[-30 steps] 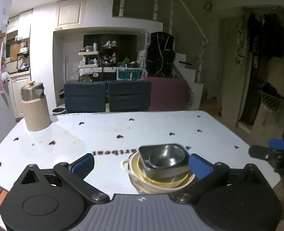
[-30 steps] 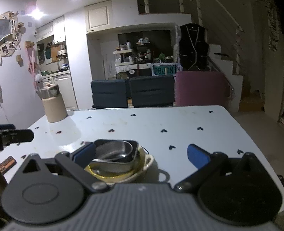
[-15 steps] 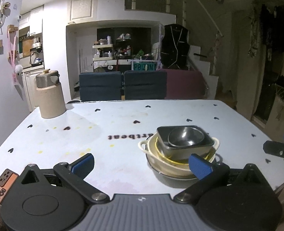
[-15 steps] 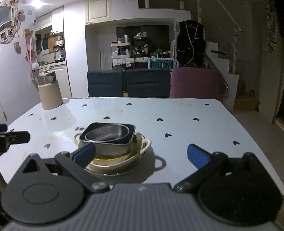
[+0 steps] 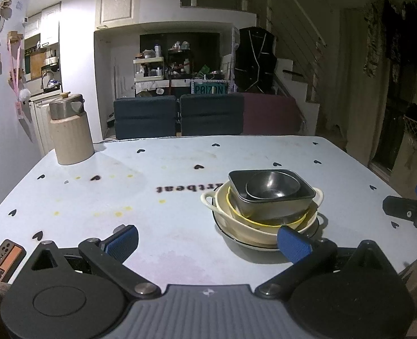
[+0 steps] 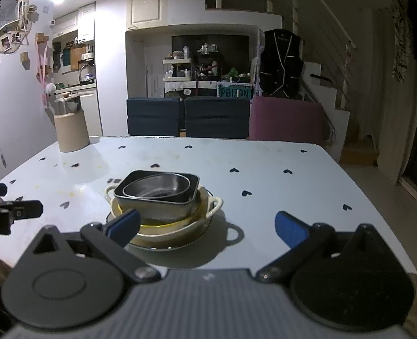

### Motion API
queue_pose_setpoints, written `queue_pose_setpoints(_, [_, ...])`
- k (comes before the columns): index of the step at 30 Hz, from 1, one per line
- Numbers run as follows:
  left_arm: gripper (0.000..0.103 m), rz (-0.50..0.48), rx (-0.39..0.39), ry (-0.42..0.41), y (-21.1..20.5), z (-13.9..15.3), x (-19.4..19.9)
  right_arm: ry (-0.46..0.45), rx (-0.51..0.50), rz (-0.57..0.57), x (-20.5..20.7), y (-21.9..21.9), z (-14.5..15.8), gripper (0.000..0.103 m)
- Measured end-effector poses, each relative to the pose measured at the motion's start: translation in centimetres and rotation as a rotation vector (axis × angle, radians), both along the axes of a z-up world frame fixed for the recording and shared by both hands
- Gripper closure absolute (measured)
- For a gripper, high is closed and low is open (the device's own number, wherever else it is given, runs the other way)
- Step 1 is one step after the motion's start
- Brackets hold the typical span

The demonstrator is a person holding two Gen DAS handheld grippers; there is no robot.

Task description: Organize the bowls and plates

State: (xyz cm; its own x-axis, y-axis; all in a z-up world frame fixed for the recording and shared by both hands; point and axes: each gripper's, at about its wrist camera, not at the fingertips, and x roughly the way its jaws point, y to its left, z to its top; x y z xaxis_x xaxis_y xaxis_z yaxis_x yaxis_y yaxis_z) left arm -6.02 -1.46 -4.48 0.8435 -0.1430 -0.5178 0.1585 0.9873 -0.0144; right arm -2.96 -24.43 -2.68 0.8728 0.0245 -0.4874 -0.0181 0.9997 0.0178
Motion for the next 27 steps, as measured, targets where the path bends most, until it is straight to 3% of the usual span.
queue_pose_setpoints(27, [0.000,-0.004,-0.004,0.004,-0.10,-0.06,0.01,0.009,0.006,0.008,0.17,0.79,-0.41,0.001])
